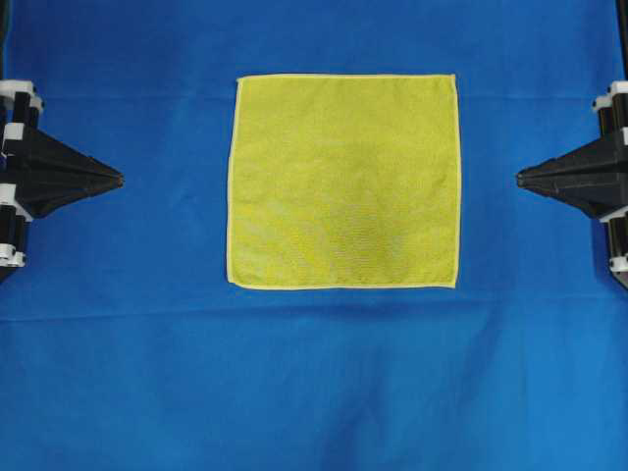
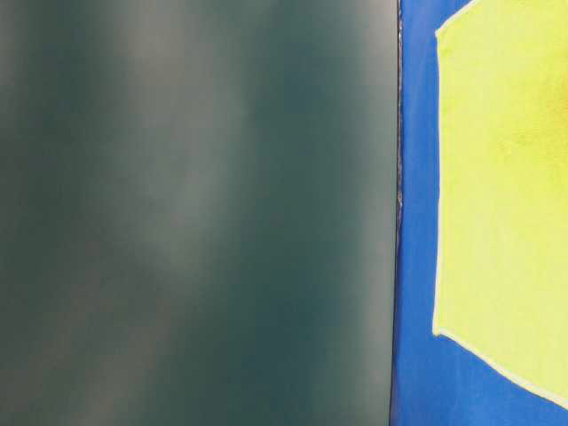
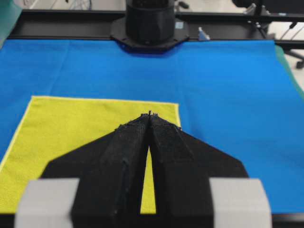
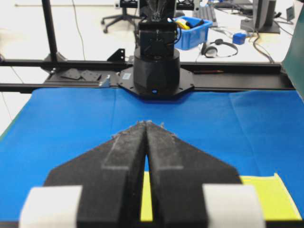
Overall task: Fold the yellow towel.
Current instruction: 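Move both grippers to the towel's far corners and grasp them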
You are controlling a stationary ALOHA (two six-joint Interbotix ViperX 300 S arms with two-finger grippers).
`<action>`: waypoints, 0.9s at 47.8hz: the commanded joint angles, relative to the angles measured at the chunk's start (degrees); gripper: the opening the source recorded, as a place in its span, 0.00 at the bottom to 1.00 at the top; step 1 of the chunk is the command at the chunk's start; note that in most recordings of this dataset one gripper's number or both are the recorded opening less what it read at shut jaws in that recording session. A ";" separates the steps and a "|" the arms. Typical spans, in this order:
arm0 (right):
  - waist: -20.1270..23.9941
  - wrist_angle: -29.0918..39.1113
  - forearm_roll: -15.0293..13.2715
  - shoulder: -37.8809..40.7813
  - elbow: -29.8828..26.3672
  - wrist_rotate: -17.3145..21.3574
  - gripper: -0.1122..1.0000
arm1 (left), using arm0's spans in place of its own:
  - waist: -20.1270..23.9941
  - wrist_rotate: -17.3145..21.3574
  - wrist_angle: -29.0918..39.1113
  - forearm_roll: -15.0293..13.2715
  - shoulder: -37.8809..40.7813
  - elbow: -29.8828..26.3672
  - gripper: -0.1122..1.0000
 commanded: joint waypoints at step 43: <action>-35.33 16.70 -3.96 37.53 -11.78 -0.62 0.65 | 24.87 -0.26 -3.96 -1.05 44.30 -13.45 0.83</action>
